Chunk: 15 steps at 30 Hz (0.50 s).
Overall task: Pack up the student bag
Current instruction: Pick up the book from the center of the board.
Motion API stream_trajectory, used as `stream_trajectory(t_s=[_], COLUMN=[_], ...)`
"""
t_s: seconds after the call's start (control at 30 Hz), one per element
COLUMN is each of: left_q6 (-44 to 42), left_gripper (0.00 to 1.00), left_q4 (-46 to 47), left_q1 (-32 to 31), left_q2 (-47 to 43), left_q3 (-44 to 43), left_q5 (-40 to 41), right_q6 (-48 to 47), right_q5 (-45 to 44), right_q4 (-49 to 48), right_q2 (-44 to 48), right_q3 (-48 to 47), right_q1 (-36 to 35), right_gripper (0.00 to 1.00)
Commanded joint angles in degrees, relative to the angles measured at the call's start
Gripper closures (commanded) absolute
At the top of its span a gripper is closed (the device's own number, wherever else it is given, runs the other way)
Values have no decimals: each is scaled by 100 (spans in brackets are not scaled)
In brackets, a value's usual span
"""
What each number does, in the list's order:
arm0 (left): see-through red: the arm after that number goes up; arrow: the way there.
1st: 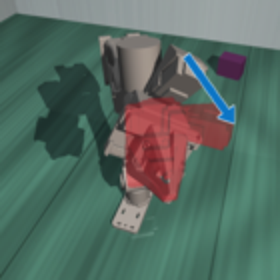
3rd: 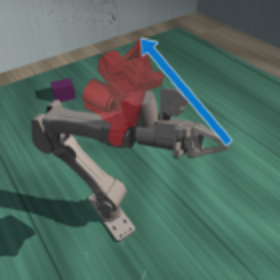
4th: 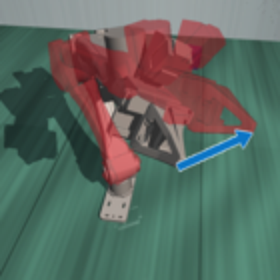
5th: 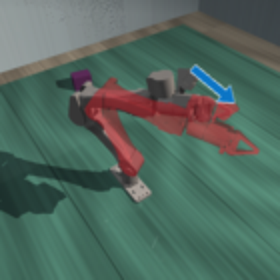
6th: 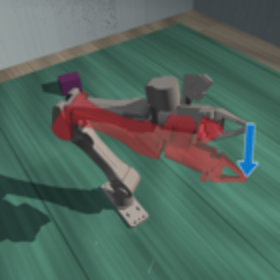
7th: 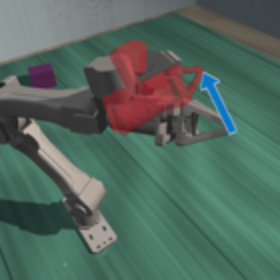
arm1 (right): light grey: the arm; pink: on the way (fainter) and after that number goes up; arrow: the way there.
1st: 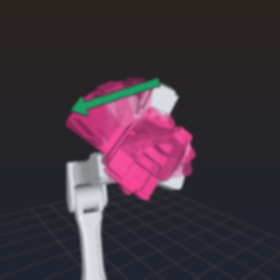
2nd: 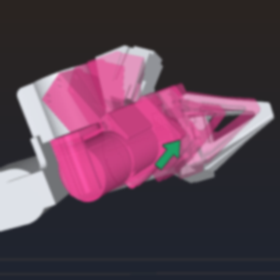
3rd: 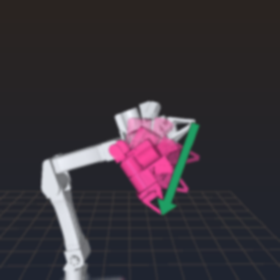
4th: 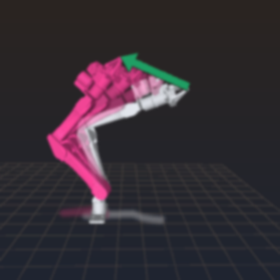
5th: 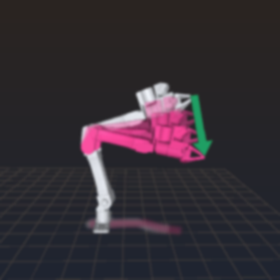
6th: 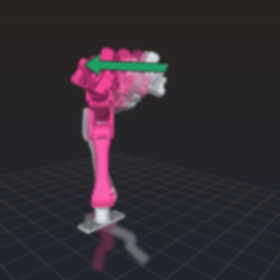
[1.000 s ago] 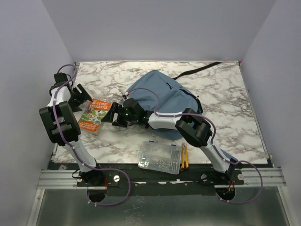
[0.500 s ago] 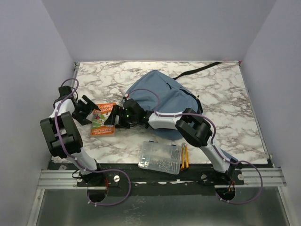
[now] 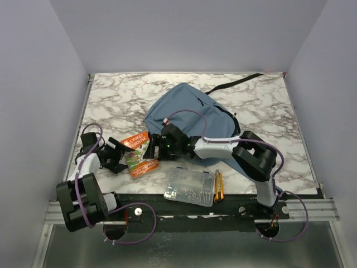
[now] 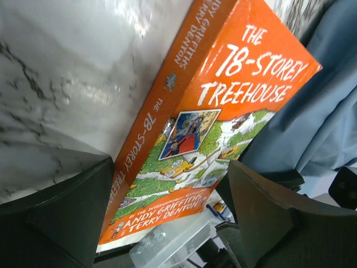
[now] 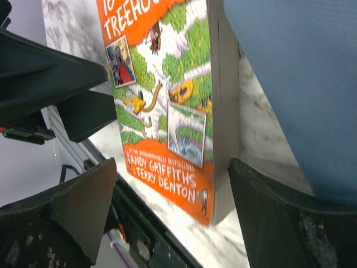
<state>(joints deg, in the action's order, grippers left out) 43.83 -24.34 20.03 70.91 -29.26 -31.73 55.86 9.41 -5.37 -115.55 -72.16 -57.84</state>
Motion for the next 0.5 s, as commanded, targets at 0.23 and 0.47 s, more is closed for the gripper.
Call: stream_trajectory(t_s=[0.23,0.47], left_q6=[506,499], left_gripper=[15,15], left_q4=[-121,-120], left_q1=[-287,-315], left_q2=[-1050,-966], left_q3=[507,518], left_q5=[-50,61], right_q6=[255,225], right_q5=[16,326], right_q4=[220,-13], right_q2=[1046,892], right_q3=[1079,1029], right_q1=[-27,-25], right_gripper=[16,16])
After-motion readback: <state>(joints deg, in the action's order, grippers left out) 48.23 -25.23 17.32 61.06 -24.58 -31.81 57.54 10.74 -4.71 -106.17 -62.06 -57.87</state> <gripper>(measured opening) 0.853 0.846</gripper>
